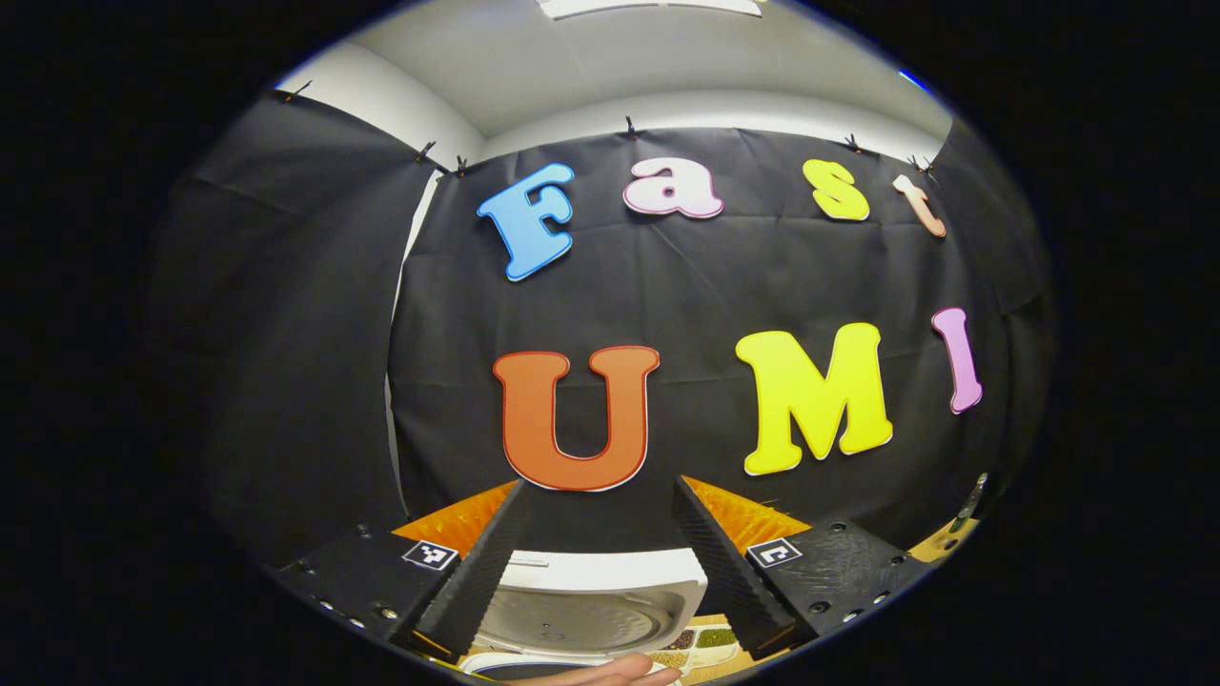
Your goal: Close the left gripper, press the button to open the rice cooker; take a wooden spoon from the chopstick holder with the right hand, scoop a spoonful of rice and pour it into the rice cooker, then put the wooden spoon back into the chopstick holder.
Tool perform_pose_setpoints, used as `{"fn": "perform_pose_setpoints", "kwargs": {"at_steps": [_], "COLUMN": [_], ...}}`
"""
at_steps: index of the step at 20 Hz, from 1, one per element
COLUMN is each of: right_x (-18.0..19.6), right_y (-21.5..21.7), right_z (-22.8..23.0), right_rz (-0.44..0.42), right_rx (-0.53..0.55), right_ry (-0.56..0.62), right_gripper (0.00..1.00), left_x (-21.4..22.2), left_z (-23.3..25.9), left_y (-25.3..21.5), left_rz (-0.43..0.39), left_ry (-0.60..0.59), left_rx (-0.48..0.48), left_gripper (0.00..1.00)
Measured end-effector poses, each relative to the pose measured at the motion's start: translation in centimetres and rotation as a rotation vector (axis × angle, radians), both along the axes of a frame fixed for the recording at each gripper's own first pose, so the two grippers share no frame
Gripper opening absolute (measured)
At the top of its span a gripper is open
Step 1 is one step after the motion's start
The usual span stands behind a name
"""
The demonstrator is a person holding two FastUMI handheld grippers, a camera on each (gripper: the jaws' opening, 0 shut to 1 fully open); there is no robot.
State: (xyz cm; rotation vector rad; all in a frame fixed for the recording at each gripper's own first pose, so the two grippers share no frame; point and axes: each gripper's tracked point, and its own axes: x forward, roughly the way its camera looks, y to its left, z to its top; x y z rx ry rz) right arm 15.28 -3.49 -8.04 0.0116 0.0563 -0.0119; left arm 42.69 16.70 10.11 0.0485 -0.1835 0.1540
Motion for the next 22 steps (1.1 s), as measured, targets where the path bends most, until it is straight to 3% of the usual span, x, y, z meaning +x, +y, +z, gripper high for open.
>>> {"fn": "perform_pose_setpoints", "kwargs": {"at_steps": [5, 13, 14, 15, 20, 22], "right_x": [-0.4, -3.2, -3.7, -4.3, -6.8, -7.7], "right_y": [-0.7, -1.7, -1.8, -1.9, -3.5, -3.9], "right_z": [-0.2, 0.0, -0.2, -0.5, -1.4, -1.7], "right_rz": [-0.016, -0.030, -0.029, -0.029, -0.051, -0.059], "right_rx": [0.029, 0.080, 0.084, 0.086, 0.125, 0.143], "right_ry": [-0.020, -0.053, -0.056, -0.050, -0.042, -0.036], "right_gripper": [0.94, 0.94, 0.96, 0.96, 0.96, 0.92], "left_x": [2.7, 0.6, 0.1, -0.2, -2.5, -3.6], "left_z": [-5.5, -5.8, -5.8, -5.9, -6.6, -7.0], "left_y": [3.6, 2.4, 2.3, 2.3, 1.6, 1.4], "left_rz": [0.071, 0.063, 0.061, 0.059, 0.044, 0.023], "left_ry": [0.180, 0.246, 0.253, 0.259, 0.297, 0.321], "left_rx": [-0.068, -0.036, -0.035, -0.034, -0.025, -0.030], "left_gripper": [0.95, 0.96, 0.85, 0.96, 0.97, 0.96]}}
